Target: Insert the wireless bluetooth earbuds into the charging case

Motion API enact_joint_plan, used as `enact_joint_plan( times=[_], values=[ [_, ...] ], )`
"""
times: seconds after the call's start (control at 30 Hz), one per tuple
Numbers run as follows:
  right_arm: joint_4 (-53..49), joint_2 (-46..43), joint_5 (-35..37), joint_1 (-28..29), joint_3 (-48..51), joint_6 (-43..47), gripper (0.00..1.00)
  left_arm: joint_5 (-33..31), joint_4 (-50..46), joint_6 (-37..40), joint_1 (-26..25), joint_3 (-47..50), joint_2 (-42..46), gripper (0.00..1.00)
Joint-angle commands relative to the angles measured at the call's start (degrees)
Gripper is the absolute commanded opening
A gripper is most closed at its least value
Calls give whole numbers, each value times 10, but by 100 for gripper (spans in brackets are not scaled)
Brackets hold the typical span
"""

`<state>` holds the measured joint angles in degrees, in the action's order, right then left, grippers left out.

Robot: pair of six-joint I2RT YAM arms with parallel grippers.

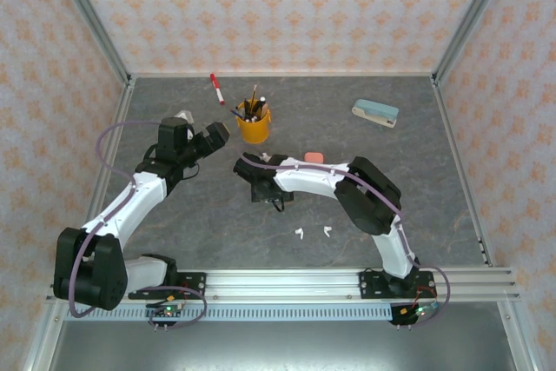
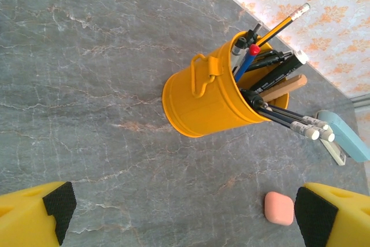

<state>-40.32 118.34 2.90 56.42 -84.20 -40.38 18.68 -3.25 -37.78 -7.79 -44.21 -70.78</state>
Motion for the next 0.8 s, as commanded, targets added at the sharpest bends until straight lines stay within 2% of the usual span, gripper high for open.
enact_joint_plan(
  times=[0.0, 0.37, 0.77],
  values=[
    [-65, 5, 44, -5, -1, -35, 77, 10, 21, -9, -1, -1, -6, 100],
    [-78, 35, 28, -5, -27, 10, 77, 23, 21, -4, -1, -3, -11, 100],
    [-48, 38, -16, -18, -2, 5, 72, 35, 12, 4, -4, -11, -15, 100]
  ],
)
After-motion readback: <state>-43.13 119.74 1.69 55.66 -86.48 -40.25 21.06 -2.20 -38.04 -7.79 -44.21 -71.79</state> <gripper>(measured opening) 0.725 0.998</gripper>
